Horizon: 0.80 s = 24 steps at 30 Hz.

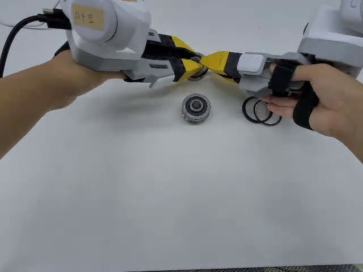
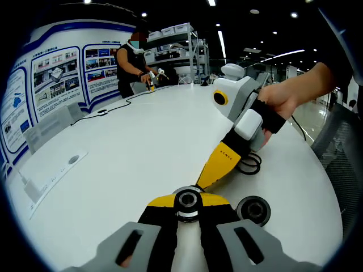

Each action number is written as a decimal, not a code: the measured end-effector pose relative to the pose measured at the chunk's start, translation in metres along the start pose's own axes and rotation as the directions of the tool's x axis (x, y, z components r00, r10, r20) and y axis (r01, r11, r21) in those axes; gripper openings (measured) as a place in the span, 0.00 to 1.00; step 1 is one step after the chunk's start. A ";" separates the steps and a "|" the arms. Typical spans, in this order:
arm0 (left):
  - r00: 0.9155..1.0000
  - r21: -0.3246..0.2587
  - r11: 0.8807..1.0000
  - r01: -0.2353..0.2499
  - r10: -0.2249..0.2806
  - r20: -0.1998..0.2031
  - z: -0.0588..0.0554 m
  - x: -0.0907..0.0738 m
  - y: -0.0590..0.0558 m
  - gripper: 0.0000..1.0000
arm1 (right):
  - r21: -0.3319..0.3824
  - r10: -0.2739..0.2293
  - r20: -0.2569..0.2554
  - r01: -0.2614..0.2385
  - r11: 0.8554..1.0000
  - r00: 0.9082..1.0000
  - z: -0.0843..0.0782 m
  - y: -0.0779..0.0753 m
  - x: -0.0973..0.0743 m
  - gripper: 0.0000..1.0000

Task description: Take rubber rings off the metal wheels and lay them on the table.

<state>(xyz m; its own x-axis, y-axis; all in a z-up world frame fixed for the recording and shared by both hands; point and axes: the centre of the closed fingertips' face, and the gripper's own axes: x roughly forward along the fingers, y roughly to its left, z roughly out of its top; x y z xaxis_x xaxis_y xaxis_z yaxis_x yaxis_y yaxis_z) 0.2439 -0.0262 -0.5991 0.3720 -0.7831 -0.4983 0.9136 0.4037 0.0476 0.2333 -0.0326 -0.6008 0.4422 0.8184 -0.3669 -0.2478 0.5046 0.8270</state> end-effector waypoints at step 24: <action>1.000 0.024 1.000 -0.006 0.007 -0.012 0.000 0.000 -0.001 0.13 | -0.066 -0.121 -0.019 0.119 0.991 0.993 0.006 -0.013 0.002 0.02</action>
<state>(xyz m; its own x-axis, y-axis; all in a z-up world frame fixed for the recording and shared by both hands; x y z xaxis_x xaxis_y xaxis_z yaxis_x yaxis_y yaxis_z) 0.2432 -0.0269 -0.5991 0.3760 -0.7748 -0.5083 0.9150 0.3969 0.0719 0.2431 -0.0390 -0.6098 0.4528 0.7565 -0.4719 -0.2494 0.6156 0.7476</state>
